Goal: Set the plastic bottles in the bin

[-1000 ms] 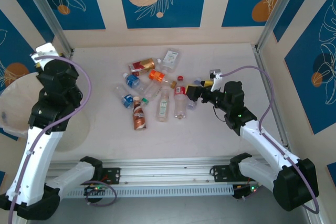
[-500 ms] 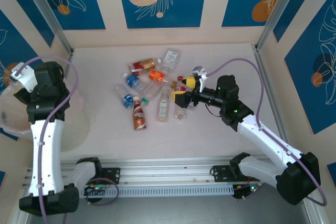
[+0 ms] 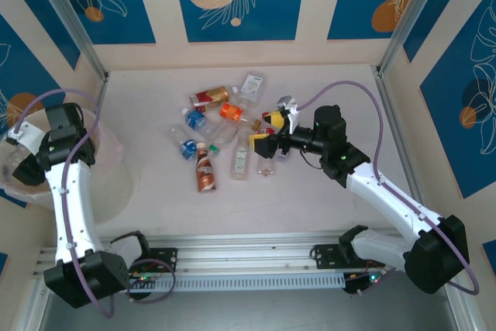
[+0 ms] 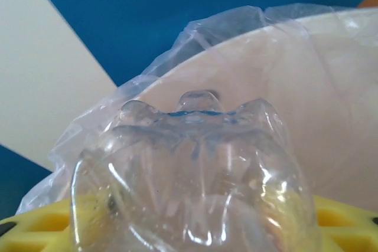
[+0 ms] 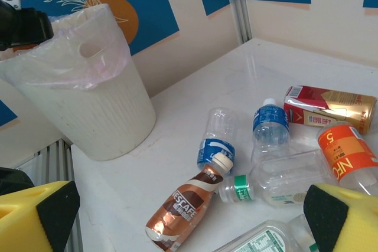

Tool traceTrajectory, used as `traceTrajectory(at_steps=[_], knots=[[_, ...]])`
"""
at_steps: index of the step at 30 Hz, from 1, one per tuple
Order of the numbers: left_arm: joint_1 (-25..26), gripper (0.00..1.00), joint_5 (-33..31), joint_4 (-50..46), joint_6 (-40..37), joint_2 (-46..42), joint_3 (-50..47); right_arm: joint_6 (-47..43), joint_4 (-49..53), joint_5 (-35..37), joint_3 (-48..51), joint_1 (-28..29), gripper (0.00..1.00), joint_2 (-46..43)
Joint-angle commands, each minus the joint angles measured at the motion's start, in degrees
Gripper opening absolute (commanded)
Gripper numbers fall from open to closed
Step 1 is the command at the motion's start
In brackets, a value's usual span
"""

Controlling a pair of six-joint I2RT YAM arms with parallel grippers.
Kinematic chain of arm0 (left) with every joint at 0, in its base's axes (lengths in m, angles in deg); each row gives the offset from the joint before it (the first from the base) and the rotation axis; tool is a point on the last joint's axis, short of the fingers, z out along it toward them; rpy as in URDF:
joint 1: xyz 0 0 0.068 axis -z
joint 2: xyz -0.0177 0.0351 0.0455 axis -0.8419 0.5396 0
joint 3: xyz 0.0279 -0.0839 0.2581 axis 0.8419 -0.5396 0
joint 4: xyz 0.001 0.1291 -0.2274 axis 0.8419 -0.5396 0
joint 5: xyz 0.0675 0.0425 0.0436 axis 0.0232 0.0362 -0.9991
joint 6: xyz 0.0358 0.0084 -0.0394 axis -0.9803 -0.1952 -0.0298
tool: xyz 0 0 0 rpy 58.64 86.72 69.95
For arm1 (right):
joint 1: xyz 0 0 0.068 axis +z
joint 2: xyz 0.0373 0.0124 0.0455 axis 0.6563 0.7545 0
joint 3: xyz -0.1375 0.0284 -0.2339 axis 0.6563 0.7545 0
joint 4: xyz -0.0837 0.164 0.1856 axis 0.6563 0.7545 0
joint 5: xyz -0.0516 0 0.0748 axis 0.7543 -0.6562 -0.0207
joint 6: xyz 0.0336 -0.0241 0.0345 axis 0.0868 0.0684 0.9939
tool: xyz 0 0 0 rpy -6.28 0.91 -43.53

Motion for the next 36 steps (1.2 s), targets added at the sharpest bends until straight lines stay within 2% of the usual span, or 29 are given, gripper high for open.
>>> traceTrajectory(at_steps=[1,3,8,10,14,16,18,21,25,27,32,36], knots=[[-0.76,0.84,-2.48,-1.87,1.38,-2.05,1.26,-1.71,0.94,-0.39,-1.09,0.45,1.0,-0.38],[-0.77,1.0,-2.97,-2.25,1.67,-2.53,2.14,-1.54,0.57,0.2,-0.53,0.59,1.0,-0.38],[-0.75,1.0,1.55,-1.43,0.19,-3.13,3.92,-1.34,0.51,2.29,0.01,0.54,1.0,-0.11],[-0.7,1.0,5.08,-0.97,-0.03,-3.26,4.5,-0.46,1.02,6.64,0.07,0.58,1.0,0.21],[-0.65,1.0,16.05,2.52,-1.46,-4.52,4.11,2.98,3.81,18.18,0.33,0.14,1.0,1.14],[-0.62,1.0,24.0,6.6,-2.31,-6.2,2.42,5.41,5.66,22.74,0.47,-0.57,1.0,1.6],[-0.59,1.0,31.56,10.91,-2.93,-7.87,0.52,8.22,7.64,25.74,0.98,-1.66,1.0,2.08],[-0.52,1.0,39.61,13.34,-2.36,-8.42,0.34,12.89,10.23,29.64,1.81,-3.44,1.0,3.02],[0.69,1.0,54.16,16.92,-0.66,-8.27,0.86,20.63,15.35,33.72,1.88,-6.7,0.98,6.04],[3.5,1.0,60.86,19.92,0.42,-8.12,0.86,23.58,18.2,34.14,1.06,-8.04,0.97,8.53],[17.57,1.0,60.53,23.94,-0.65,-6.48,2.04,26.51,21.83,34.83,-1.47,-8.29,0.93,15.08],[26.29,1.0,65.85,29.49,0.4,-3.2,1.98,27.47,24.28,34.37,-4.38,-7.77,0.85,21.01]])
